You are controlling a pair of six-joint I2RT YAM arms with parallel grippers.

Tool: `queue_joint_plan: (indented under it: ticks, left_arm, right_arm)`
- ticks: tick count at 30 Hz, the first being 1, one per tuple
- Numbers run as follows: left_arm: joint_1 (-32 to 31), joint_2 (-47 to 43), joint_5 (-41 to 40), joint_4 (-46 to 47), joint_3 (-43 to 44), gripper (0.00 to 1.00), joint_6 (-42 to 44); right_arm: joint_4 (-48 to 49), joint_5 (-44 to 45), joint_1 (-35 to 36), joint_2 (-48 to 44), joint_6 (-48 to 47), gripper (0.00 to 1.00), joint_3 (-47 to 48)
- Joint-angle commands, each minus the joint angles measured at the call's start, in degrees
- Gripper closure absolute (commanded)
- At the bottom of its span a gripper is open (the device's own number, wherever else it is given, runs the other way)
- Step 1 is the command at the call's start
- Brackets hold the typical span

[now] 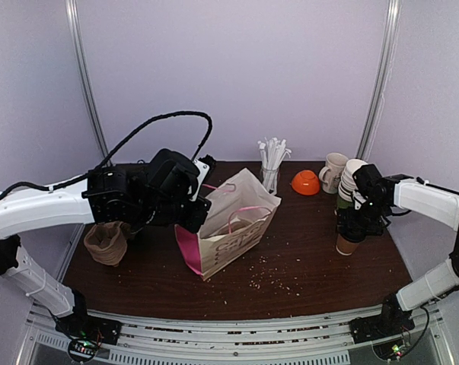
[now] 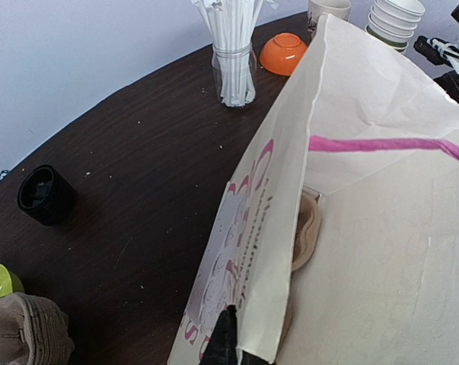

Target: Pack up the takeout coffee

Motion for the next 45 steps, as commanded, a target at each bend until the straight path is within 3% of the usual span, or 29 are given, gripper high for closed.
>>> queue_joint_plan:
  ticks: [1,16,24,34,38,45]
  left_arm:
    - [-0.01,-0.58,0.53,1.65,-0.84,1.0,0.64]
    - [-0.01,-0.32,0.58,1.65,-0.71,1.0,0.64]
    - [-0.05,-0.6,0.29,1.64,-0.43,1.0,0.55]
    - [-0.01,0.11,1.36,1.62,0.89,1.0,0.31]
    - [-0.01,0.29,2.02,1.64,0.93,1.0,-0.27]
    - [-0.01,0.2,2.57,1.64,-0.05,1.0,-1.44]
  right_arm:
    - [-0.22,-0.12,-0.35,0.52,-0.14,0.0,-0.57]
    - [-1.14,0.58,-0.26,0.57,-1.61,0.0,-0.25]
    - [-2.73,-1.28,-0.26,-2.69,-1.59,0.19,1.57]
    - [-5.71,-8.98,0.59,-8.76,-1.72,0.21,3.53]
    - [-5.36,-11.88,7.32,-7.49,-0.73,0.2,4.57]
    - [-4.01,-5.28,20.37,0.44,2.91,0.19,8.55]
